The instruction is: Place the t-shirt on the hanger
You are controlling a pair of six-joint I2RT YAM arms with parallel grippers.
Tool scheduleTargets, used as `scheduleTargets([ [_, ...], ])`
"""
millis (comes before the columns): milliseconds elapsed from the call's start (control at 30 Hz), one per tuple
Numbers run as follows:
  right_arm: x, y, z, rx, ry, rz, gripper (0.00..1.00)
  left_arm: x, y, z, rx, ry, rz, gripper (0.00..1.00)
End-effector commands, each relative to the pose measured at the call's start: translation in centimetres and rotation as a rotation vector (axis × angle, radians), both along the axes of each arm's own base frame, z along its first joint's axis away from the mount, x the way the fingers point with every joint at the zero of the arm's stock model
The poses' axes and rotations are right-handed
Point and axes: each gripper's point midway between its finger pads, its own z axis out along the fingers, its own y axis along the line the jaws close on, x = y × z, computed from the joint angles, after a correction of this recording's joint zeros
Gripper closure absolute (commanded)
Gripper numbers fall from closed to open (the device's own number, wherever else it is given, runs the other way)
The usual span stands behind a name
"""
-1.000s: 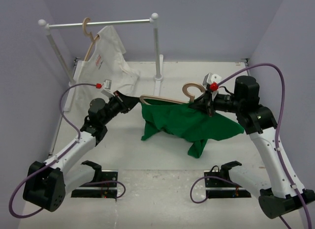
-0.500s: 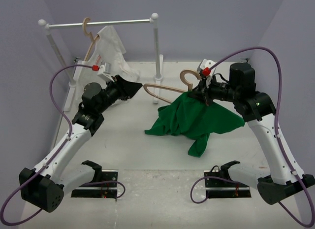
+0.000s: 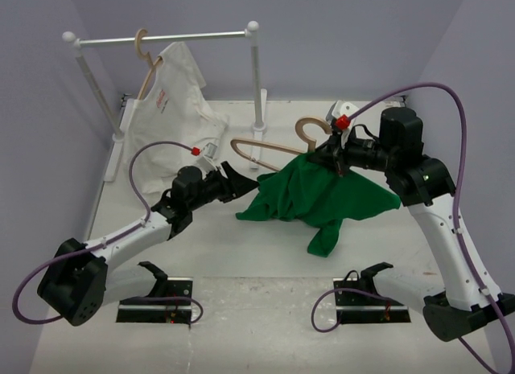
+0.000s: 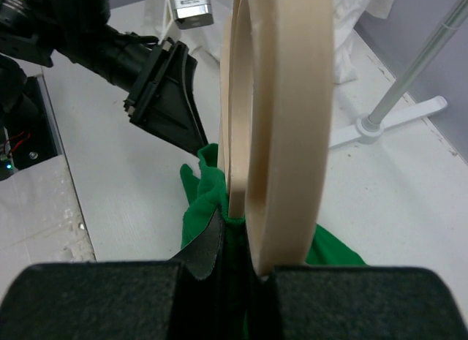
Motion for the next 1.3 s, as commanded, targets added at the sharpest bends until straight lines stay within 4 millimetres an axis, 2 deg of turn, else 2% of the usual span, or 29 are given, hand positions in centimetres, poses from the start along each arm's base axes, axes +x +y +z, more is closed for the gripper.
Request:
scheduleTargets([
  [0,-0.6,0.7,1.3,0.039,-0.067,0.064,1.00,1.2,-1.4,3.1,-0.154,-0.086,-0.003,0.41],
  [233,0.0,0.9,0.1,0.023,-0.034,0.062,1.00,1.1,-1.1,3.8,-0.201,-0.098,0.015,0.43],
  [433,-0.1,1.3,0.4,0.040,-0.032,0.085,1.00,1.4,-0.5,3.7,-0.195,-0.089,0.053,0.44],
  [567,-0.7,1.9,0.7,0.061,-0.036,0.129,1.00,1.4,-1.4,3.3,-0.226,-0.064,0.019,0.44],
  [767,0.2,1.6,0.4,0.040,-0.036,0.083,1.00,0.5,-2.9,2.2,-0.233,-0.021,-0.059,0.50],
  [800,0.2,1.6,0.4,0.041,-0.036,0.085,1.00,0.4,-3.0,1.9,-0.231,-0.009,-0.066,0.54],
  [833,0.3,1.7,0.5,0.043,-0.038,0.085,1.00,0.2,-3.0,1.6,-0.230,-0.002,-0.073,0.63],
  [867,0.4,1.7,0.6,0.046,-0.040,0.083,1.00,0.0,-3.0,1.4,-0.228,0.002,-0.079,0.77],
  [1033,1.4,1.3,0.3,0.028,-0.038,0.035,1.00,-0.8,-2.5,0.5,-0.197,0.020,-0.085,0.96],
  [1167,1.6,1.6,-0.1,0.026,-0.023,0.045,1.00,-0.9,-2.0,-0.1,-0.155,0.006,-0.069,1.00],
  [1267,1.2,1.5,-0.6,0.022,-0.009,0.047,1.00,0.3,-0.8,-0.9,-0.079,-0.003,-0.001,1.00],
])
